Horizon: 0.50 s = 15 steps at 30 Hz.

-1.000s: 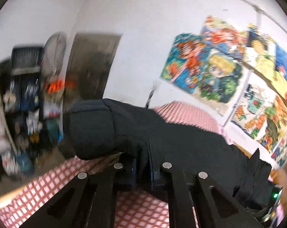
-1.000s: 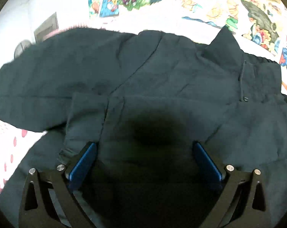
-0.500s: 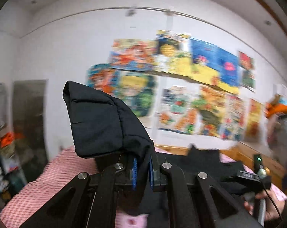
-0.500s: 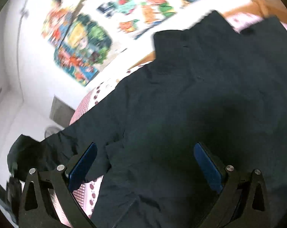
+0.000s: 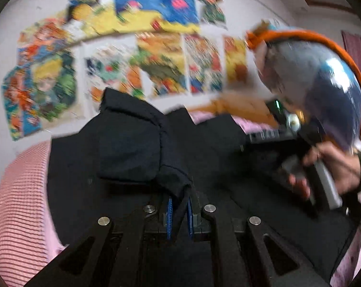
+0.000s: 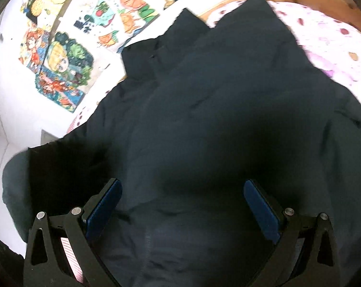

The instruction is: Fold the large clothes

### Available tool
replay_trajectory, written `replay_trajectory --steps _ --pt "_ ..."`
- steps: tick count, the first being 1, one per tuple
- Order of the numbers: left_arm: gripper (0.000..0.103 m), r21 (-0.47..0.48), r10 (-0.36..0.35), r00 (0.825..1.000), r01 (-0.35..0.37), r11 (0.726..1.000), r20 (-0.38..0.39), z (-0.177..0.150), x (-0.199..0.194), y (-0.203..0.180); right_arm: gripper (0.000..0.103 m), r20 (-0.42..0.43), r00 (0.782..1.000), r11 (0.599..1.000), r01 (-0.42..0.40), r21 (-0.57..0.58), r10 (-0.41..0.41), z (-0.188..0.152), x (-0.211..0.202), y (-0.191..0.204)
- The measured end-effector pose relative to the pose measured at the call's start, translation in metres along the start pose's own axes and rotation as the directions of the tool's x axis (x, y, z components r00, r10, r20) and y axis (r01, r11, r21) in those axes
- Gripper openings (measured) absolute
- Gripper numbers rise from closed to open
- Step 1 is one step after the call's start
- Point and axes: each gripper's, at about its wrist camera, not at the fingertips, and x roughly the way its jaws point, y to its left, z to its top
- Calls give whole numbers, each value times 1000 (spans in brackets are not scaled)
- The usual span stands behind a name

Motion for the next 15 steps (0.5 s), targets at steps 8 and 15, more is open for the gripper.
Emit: replay_trajectory --steps 8,15 --pt "11 88 -90 966 114 990 -241 -28 33 -34 100 -40 999 998 26 58 -23 -7 -4 -33" --pt "30 46 -169 922 197 979 -347 -46 34 -36 101 -128 988 994 -78 76 87 -19 3 -35"
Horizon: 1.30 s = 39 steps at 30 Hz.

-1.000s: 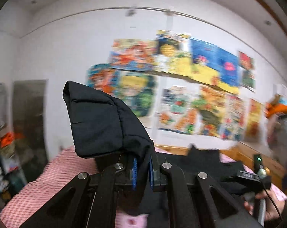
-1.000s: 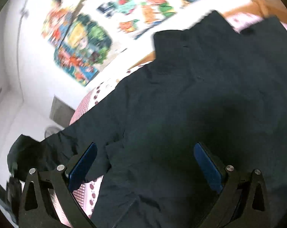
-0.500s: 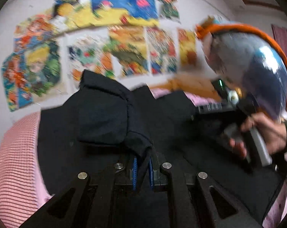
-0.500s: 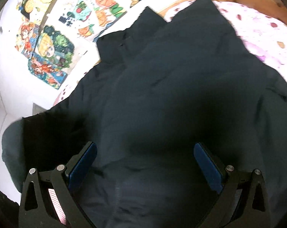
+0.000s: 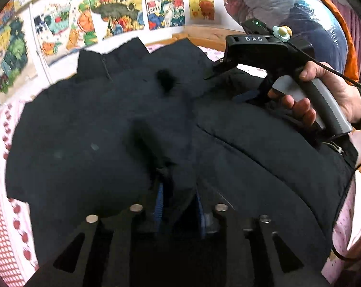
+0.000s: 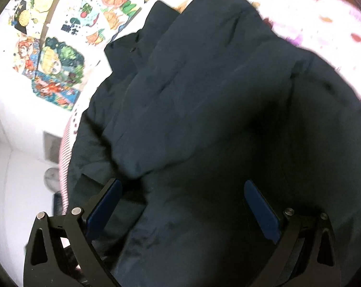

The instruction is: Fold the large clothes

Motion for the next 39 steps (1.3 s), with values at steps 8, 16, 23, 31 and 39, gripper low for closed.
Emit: replay_trajectory --steps 8,16,23,31,39 --pt "56 -14 -9 1000 9 1000 -8 -14 -8 -1 101 -59 993 995 -99 26 101 -15 4 10" --pt "83 -40 -76 994 80 996 81 -20 -38 2 101 -72 997 989 -52 -136 43 -30 0 31" --pt "89 -45 29 987 -22 999 158 -20 -61 7 101 -80 997 978 -20 -210 3 -37 -2 38" --pt "99 -227 88 980 -46 973 176 -24 -72 41 100 -97 995 950 -67 -304 39 -45 -13 46" --pt "103 -499 271 952 -167 850 143 -30 -77 86 51 -108 993 921 4 -389 -50 -59 -8 55"
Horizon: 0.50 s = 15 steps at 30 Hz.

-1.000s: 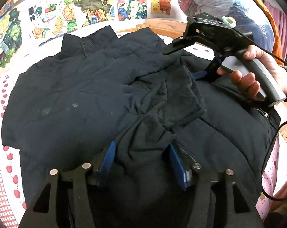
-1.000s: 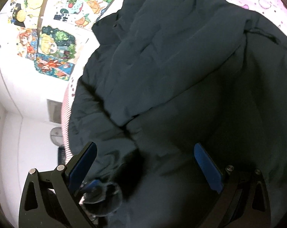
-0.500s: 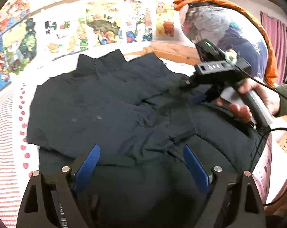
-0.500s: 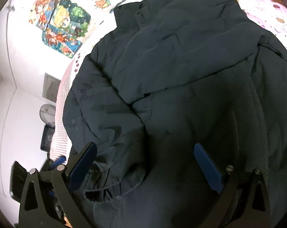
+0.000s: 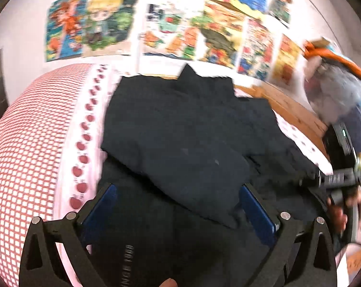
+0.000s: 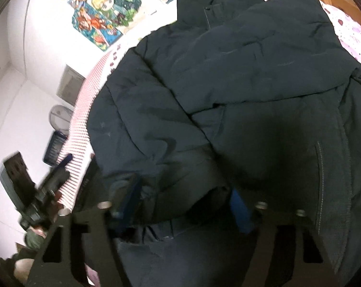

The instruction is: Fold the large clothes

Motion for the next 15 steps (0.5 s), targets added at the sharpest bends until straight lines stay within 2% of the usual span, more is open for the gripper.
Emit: replay_trajectory --steps 2,3,5,7,12,15 --pt "103 -23 8 1000 -8 1000 5 2 -1 7 31 -6 999 999 35 -6 -35 -2 2 0" --pt "103 -34 14 1000 -14 999 7 4 -1 10 26 -3 999 999 45 -9 -45 -2 1 0" --pt "103 -39 26 1000 -25 999 16 4 -2 14 10 9 999 999 35 -1 -35 -2 -6 -3" --pt "103 -32 52 998 -51 998 29 6 -2 15 6 35 999 1000 19 13 -19 1 -14 -3" --pt "103 27 144 987 -146 989 70 13 0 10 5 178 981 996 82 -21 -77 16 -55 3" --pt "103 29 149 984 -153 988 92 19 2 10 5 299 945 989 145 -26 -131 31 -91 1"
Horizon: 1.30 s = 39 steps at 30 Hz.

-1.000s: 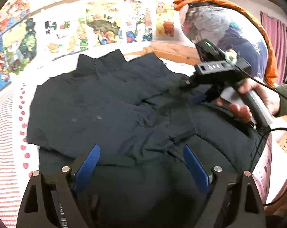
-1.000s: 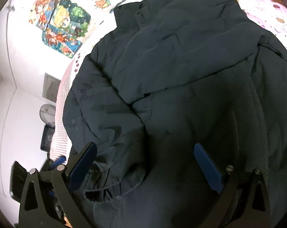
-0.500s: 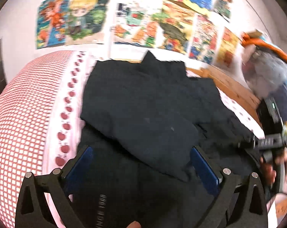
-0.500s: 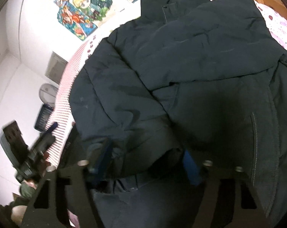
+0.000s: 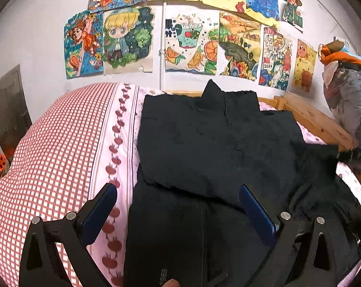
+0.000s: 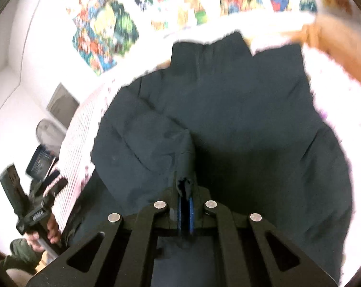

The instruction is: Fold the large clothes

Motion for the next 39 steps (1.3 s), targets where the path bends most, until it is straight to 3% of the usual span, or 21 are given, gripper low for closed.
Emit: replay_trajectory --steps 4,8,10,13,19,25,28,31,33,35,39 --pt "103 -34 38 999 -38 999 -10 10 13 2 5 107 992 998 66 19 -68 28 -22 -19" --pt "103 -69 77 997 -78 995 -20 23 32 5 5 157 979 991 127 30 -130 49 -19 -37" --pt "103 -83 134 991 -135 987 -18 32 46 6 5 165 972 985 168 27 -170 57 -9 -48" --pt "103 -94 180 983 -184 979 -47 41 67 11 4 170 956 971 237 24 -238 66 7 -61" --pt "103 -154 185 976 -201 967 -114 40 100 32 4 170 915 930 367 24 -366 78 41 -68" --pt "103 -140 222 955 -251 958 -195 35 130 42 4 126 869 872 487 -54 -478 69 78 -73" --pt "103 -155 201 956 -237 959 -216 33 134 46 5 107 864 863 500 -74 -492 69 83 -68" --pt "103 -189 133 980 -160 969 -145 35 122 46 12 133 869 868 489 -82 -477 72 72 -57" --pt "103 -193 89 994 -100 976 -62 41 110 40 28 159 877 877 470 -95 -453 73 68 -51" --pt "103 -157 60 998 -63 986 -25 48 107 27 56 209 889 889 439 -128 -409 74 61 -36" --pt "103 -45 67 997 -68 997 -23 62 120 -10 60 226 900 875 423 -237 -373 74 71 -8"
